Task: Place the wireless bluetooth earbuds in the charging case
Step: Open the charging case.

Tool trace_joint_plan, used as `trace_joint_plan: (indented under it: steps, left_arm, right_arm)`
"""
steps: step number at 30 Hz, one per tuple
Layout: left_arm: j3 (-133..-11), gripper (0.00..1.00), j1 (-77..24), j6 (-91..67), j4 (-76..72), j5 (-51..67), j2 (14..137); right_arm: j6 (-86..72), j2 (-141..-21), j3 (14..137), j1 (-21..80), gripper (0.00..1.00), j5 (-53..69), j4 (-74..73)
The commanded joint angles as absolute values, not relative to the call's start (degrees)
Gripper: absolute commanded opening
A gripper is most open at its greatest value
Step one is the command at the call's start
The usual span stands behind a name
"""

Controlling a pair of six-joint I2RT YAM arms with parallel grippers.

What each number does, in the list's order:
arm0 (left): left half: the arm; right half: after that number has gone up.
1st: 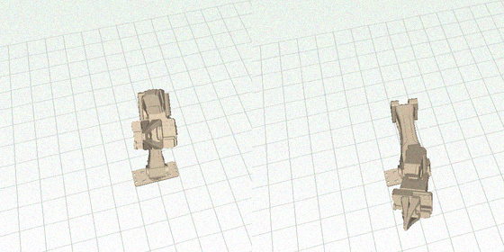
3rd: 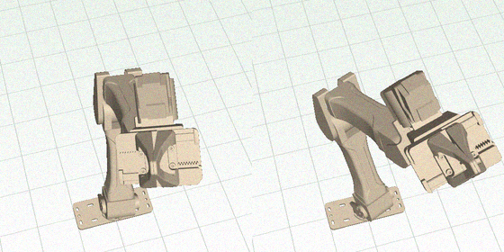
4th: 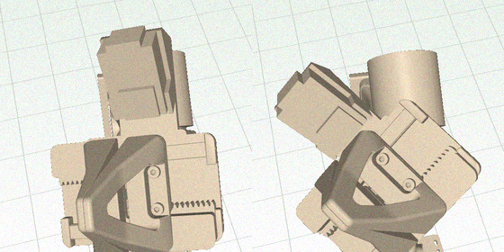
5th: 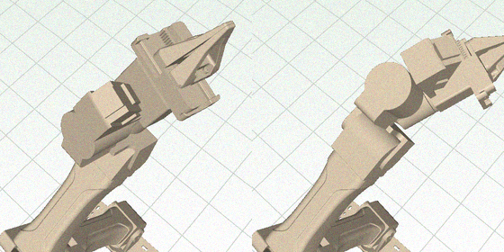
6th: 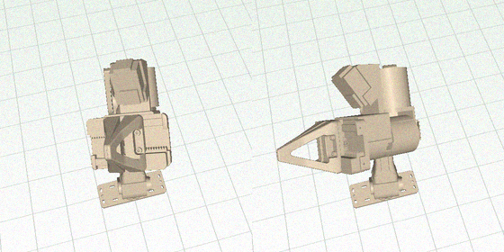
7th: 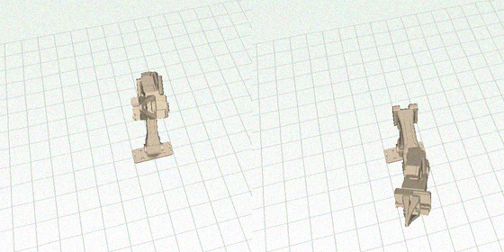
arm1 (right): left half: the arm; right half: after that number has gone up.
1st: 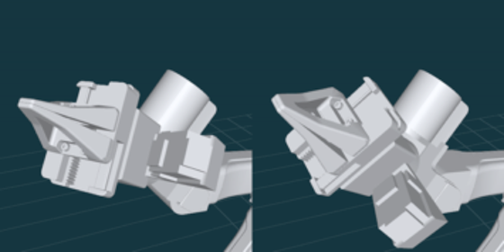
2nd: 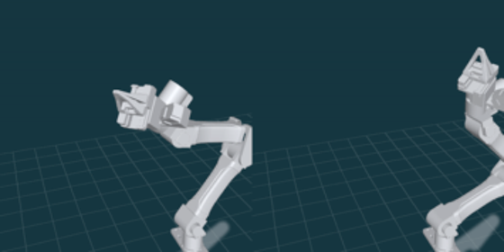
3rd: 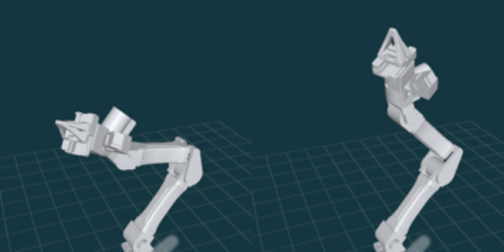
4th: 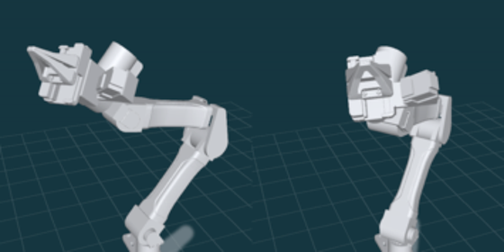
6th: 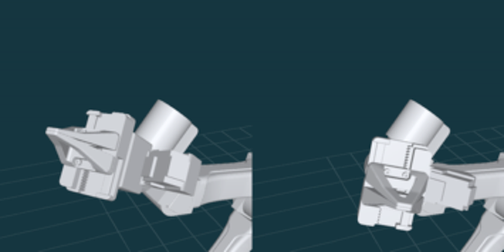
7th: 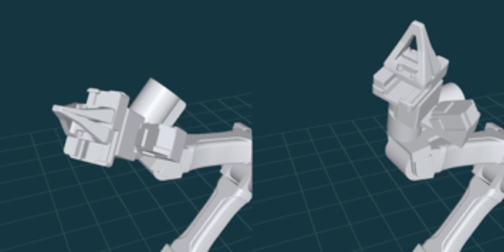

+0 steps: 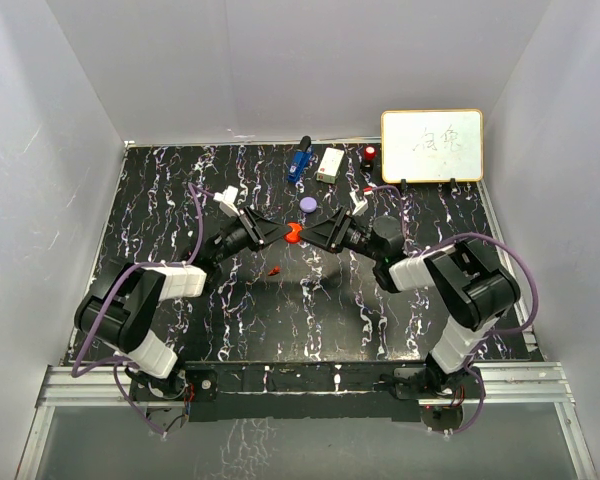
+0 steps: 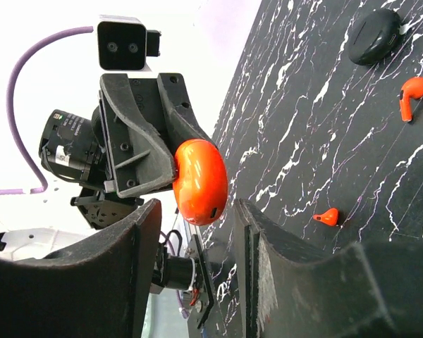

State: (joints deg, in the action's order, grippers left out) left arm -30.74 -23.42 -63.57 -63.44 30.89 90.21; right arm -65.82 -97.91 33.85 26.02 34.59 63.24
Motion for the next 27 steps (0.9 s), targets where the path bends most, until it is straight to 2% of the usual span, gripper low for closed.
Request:
trace_joint_plan:
  steps: [1, 12, 16, 22, 25, 27]
  left_arm:
    - [-31.1, 0.0, -23.6, -64.3, -68.2, 30.6, 89.9]
    - [-30.9, 0.0, -25.2, -65.3, -70.5, 31.0, 90.4]
    - [-30.5, 0.0, -25.7, -65.9, -71.5, 30.9, 91.2]
    - [-30.6, 0.0, -25.7, -66.1, -71.7, 30.8, 91.3]
    - [-30.6, 0.0, -25.7, -66.2, -71.8, 31.0, 91.3]
    - [-30.6, 0.04, -25.7, -66.3, -71.9, 31.0, 91.4]
  right_arm:
    - [-68.5, -99.4, 34.5, 25.9, 0.43, 35.2, 72.5]
    - [-71.9, -104.5, 34.6, 25.9, 0.38, 35.5, 79.4]
    - [-73.3, -105.6, 35.0, 25.9, 0.28, 36.0, 81.3]
    - [-73.9, -105.6, 34.4, 25.9, 0.06, 35.6, 82.3]
    - [-74.2, -105.4, 33.9, 25.6, 0.02, 35.4, 82.9]
    - [-74.4, -105.4, 33.8, 25.3, 0.0, 35.3, 83.2]
